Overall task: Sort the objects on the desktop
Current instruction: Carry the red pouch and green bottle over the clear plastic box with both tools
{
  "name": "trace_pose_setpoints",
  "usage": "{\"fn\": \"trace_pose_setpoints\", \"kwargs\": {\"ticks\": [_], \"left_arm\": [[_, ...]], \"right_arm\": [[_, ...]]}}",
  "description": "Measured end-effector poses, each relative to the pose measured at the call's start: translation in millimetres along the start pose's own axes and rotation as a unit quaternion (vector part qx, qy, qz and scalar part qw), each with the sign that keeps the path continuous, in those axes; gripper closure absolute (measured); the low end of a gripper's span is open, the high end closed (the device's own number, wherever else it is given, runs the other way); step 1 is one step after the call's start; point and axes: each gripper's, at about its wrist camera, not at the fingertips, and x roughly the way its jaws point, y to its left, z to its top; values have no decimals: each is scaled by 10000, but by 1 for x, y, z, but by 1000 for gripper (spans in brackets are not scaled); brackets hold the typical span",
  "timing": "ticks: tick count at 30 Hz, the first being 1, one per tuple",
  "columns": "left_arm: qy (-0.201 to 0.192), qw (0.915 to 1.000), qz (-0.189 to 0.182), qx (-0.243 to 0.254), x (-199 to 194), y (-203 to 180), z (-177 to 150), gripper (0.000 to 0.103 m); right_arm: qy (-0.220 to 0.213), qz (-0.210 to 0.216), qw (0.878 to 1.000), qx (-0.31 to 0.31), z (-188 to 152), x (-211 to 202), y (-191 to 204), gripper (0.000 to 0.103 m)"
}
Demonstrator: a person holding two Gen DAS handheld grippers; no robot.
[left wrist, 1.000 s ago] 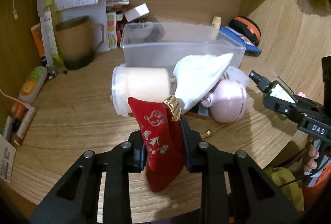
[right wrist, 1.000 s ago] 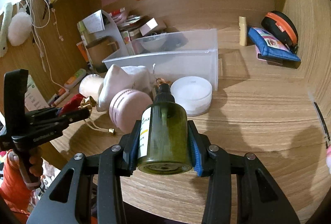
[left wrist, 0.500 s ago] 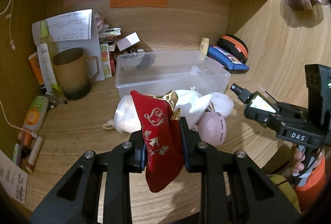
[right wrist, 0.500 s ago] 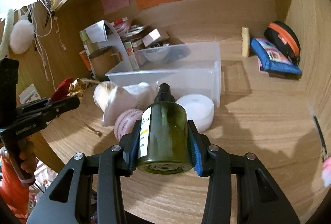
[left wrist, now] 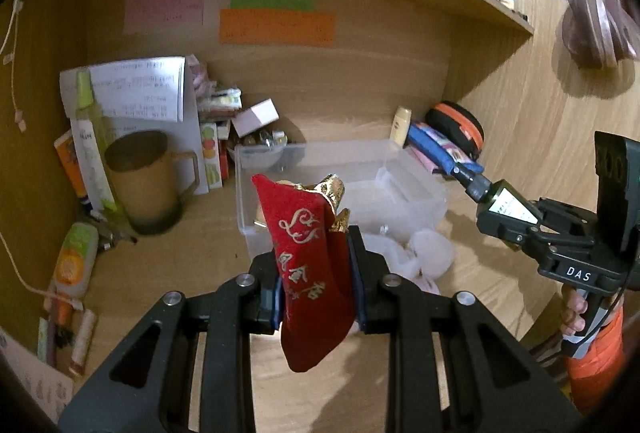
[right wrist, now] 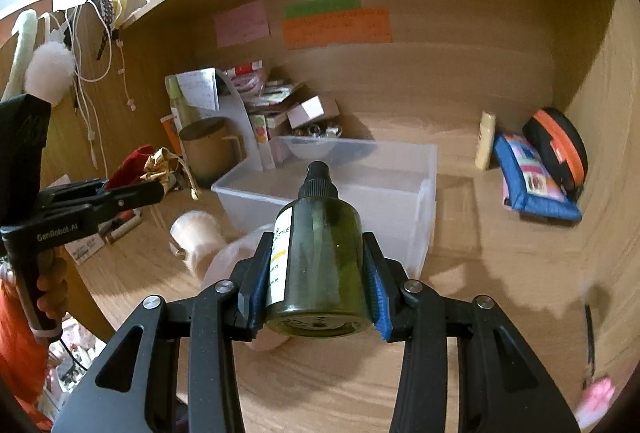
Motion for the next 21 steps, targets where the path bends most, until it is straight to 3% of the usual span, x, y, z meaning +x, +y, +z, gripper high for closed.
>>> {"fn": "trace_pose_setpoints", "kwargs": {"ticks": [12, 21], "left_arm": [[-133, 9998, 1, 139, 15, 7, 51, 77], [20, 10000, -38, 74, 47, 14, 76, 77]], "right_arm": [[-106, -53, 9996, -244, 49, 15, -10, 65], [37, -107, 9986, -511, 74, 47, -9, 65]]}}
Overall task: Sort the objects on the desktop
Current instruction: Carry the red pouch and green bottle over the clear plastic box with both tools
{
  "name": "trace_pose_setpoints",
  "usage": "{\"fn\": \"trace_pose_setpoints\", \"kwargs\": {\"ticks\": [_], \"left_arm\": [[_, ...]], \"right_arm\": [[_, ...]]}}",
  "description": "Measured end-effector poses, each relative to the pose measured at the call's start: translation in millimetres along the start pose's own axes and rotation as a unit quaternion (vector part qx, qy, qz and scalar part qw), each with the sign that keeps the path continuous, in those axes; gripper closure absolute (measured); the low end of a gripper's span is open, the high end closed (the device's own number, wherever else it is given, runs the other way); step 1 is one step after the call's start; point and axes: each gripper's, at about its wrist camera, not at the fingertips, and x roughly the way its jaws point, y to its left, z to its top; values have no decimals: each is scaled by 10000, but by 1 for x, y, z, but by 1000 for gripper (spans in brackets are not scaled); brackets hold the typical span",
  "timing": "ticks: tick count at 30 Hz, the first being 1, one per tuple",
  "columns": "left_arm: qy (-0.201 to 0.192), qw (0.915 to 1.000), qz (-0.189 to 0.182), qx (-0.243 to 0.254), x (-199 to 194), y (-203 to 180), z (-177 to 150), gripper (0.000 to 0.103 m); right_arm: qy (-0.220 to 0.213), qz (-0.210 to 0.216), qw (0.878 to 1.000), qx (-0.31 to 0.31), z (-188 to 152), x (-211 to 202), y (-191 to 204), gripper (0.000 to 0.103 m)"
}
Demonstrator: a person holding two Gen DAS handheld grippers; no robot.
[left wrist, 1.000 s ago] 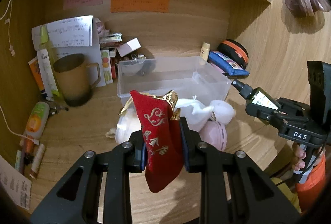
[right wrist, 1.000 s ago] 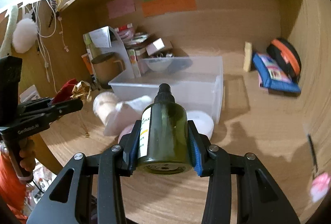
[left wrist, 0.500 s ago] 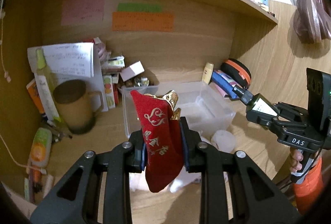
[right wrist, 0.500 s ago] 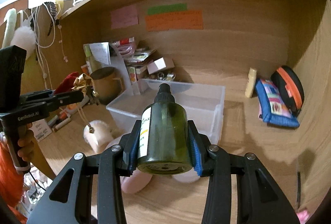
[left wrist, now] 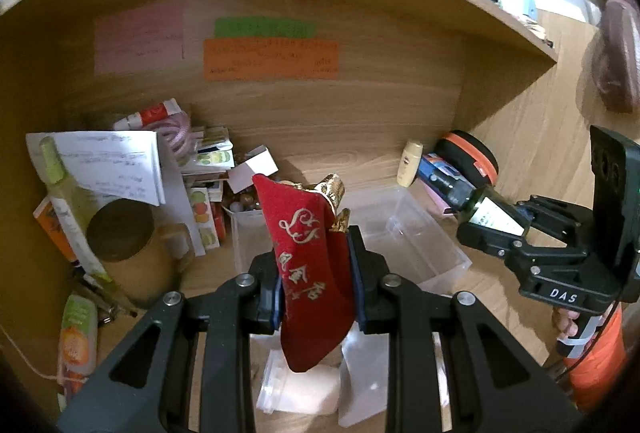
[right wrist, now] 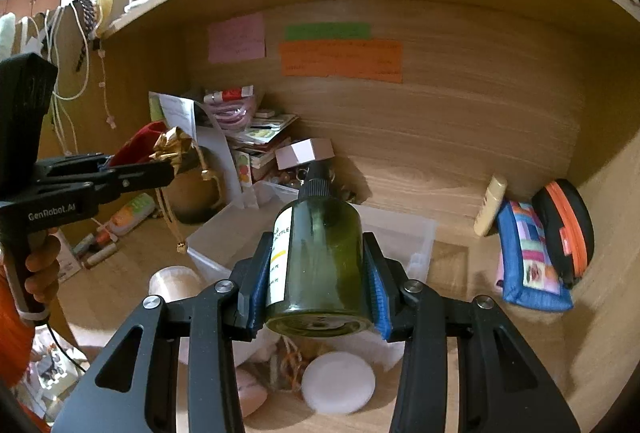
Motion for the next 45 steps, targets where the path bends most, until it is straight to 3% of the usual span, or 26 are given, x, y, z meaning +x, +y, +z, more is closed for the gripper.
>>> {"fn": "trace_pose_setpoints", "kwargs": {"ticks": [21, 33, 45], "left_arm": [[927, 9957, -21, 77, 101, 17, 8, 77], [1632, 9863, 65, 249, 145, 16, -7, 77], [2049, 9769, 117, 595, 166, -3, -16, 77]], "right_arm": [[800, -94, 9960, -381, 15, 92, -19, 65], [1498, 16, 9878, -426, 3, 130, -28, 65], [2044, 33, 9772, -576, -10, 154, -34, 65]]}}
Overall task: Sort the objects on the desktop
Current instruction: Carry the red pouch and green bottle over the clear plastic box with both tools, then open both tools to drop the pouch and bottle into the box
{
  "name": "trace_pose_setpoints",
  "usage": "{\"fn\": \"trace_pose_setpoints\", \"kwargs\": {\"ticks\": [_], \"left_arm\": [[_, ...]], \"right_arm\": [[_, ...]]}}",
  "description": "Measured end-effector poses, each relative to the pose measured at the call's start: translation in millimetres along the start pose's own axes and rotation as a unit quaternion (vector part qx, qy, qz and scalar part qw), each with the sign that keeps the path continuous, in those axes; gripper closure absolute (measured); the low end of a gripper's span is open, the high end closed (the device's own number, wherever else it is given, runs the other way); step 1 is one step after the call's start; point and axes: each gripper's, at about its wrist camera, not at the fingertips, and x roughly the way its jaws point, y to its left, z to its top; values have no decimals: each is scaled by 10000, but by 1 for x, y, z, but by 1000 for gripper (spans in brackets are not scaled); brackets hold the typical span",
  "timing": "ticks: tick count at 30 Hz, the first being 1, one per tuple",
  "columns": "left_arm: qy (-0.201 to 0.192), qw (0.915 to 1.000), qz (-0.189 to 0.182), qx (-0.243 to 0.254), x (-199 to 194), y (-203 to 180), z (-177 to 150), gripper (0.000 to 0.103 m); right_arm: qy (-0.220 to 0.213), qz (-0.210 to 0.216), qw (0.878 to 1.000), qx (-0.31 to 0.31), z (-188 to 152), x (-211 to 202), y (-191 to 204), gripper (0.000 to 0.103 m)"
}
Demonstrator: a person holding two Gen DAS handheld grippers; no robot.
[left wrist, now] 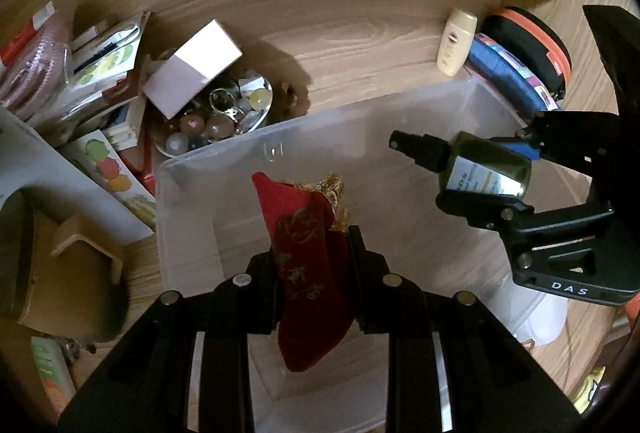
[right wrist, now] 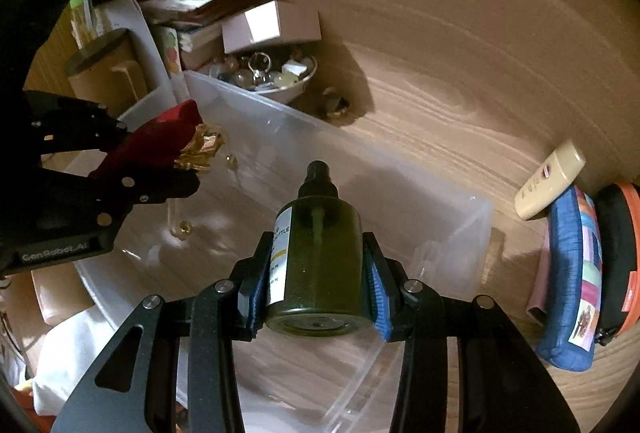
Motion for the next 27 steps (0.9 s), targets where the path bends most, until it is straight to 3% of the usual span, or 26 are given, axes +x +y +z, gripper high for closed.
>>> {"fn": "trace_pose_setpoints", "kwargs": {"ticks": [14, 16, 21, 23, 27], "left_arm": [[626, 9977, 28, 268, 25, -13, 3, 72], [663, 9973, 67, 304, 27, -15, 3, 68], [516, 9976, 179, 414, 20, -18, 1, 48], [415, 9974, 305, 500, 17, -20, 0, 45], [329, 9971, 427, 532, 13, -19, -1, 39]], "right_arm": [[601, -92, 9976, -334, 1, 15, 10, 65], [579, -148, 9976, -352, 1, 14, 11, 65], [551, -164, 9980, -255, -1, 11, 12, 64], [520, -184, 9982, -245, -2, 9, 12, 61], [354, -360, 9984, -249, -2, 1, 13, 45]]}}
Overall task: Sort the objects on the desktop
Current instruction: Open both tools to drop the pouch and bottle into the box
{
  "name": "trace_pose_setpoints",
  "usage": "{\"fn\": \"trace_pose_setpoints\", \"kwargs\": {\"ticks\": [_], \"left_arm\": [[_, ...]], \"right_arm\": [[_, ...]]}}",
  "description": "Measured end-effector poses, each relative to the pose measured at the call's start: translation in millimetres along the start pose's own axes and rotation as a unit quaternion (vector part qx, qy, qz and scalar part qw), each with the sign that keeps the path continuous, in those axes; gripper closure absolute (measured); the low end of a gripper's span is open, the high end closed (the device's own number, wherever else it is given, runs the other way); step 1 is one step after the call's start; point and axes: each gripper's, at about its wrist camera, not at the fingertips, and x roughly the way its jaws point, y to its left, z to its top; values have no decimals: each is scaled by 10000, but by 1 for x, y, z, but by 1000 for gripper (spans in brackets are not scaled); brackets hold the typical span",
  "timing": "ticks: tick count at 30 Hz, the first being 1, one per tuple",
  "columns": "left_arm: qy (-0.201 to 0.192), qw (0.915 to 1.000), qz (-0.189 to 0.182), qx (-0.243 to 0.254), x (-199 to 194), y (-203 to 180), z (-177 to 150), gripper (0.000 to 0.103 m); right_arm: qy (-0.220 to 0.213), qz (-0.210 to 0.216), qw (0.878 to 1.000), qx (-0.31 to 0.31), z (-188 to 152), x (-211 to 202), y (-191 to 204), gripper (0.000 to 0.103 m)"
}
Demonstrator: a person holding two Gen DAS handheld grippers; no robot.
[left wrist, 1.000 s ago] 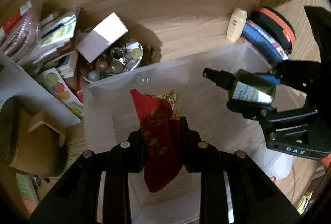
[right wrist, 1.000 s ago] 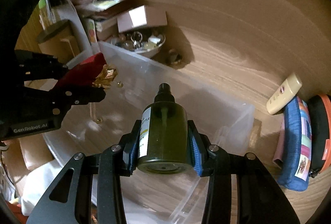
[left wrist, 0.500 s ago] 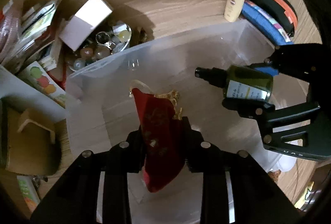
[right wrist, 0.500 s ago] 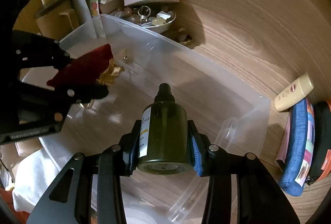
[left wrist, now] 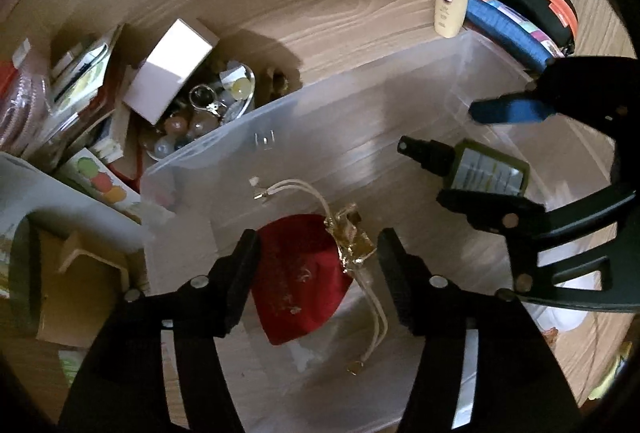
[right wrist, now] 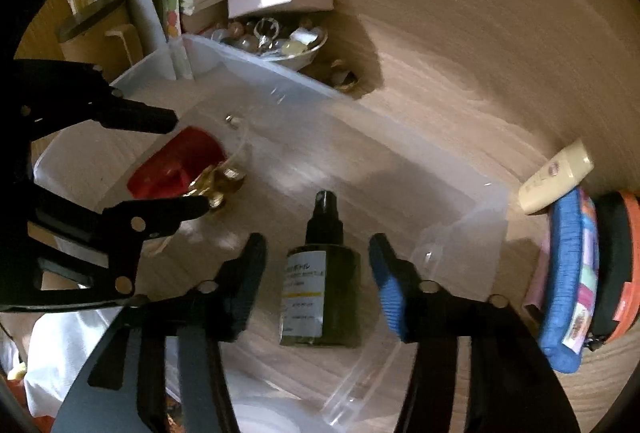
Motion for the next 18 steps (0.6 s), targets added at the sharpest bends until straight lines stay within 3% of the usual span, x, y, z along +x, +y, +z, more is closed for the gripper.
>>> {"fn": "trace_pose_setpoints", "kwargs": {"ticks": [4, 13, 15, 18], "left_arm": [[24, 9999, -30, -105, -2, 5, -2, 35], [-177, 9997, 103, -133, -28, 3, -7, 25], [-243, 9994, 166, -157, -36, 3, -10, 17], [-361, 9987, 309, -199, -51, 1, -14, 12]], "right_arm": [[-169, -77, 9998, 80, -2, -14, -3, 36], [-419, -233, 9985, 259, -8, -45, -8, 30], [-482, -238, 9981, 297, -12, -55, -8, 30], [-586, -263, 9973, 344, -17, -69, -7, 29]]}}
